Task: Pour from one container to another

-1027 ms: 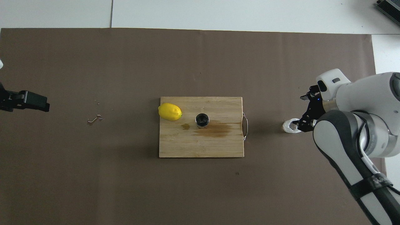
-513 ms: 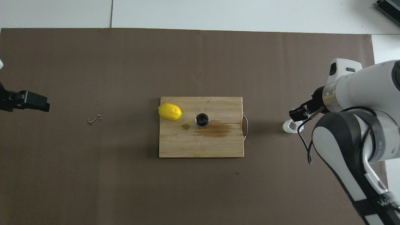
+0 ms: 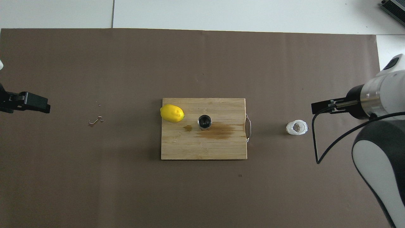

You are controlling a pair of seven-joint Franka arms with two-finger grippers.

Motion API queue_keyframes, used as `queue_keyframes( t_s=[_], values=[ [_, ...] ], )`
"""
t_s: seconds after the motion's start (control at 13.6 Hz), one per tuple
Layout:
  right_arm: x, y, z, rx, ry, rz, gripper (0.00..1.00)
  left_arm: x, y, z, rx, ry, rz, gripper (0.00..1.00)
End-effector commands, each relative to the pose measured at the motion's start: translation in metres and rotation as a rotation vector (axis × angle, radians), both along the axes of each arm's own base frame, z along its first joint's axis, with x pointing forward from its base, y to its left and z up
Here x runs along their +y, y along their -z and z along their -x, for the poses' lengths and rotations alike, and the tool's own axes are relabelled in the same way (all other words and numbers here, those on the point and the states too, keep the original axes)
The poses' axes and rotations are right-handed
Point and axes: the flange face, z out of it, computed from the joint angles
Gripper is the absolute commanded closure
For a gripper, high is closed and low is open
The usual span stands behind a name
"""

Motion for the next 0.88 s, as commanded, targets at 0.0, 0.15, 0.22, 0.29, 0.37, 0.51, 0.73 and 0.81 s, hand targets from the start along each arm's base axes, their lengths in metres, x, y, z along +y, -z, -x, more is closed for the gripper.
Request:
queue_keyframes(
  t_s=[0.0,0.15,0.22,0.29,0.37,0.51,0.73,0.81],
  values=[
    [-0.006,-0.031,-0.004,0.010,0.103,0.008,0.00,0.001,0.001,0.001,-0.010,0.012,0.005,0.00],
    [-0.010,-0.042,-0.012,0.019,0.114,0.008,0.00,0.001,0.001,0.001,-0.008,0.012,0.005,0.00],
    [-0.013,-0.048,-0.015,0.011,0.120,0.008,0.00,0.001,0.001,0.001,-0.010,0.012,0.005,0.00],
    [-0.018,-0.048,-0.017,0.009,0.131,0.000,0.00,0.001,0.001,0.001,-0.010,0.012,0.005,0.00],
    [-0.021,-0.047,-0.018,0.006,0.137,0.002,0.00,0.001,0.001,0.001,-0.010,0.012,0.005,0.00],
    [-0.021,-0.044,-0.015,0.031,0.136,0.008,0.00,0.001,0.001,0.001,-0.010,0.012,0.005,0.00],
    [-0.020,-0.044,-0.014,0.040,0.134,0.009,0.00,0.001,0.001,0.001,-0.010,0.011,0.005,0.00],
    [-0.020,-0.044,-0.014,0.040,0.134,0.009,0.00,0.001,0.001,0.001,-0.010,0.011,0.005,0.00]
  ],
)
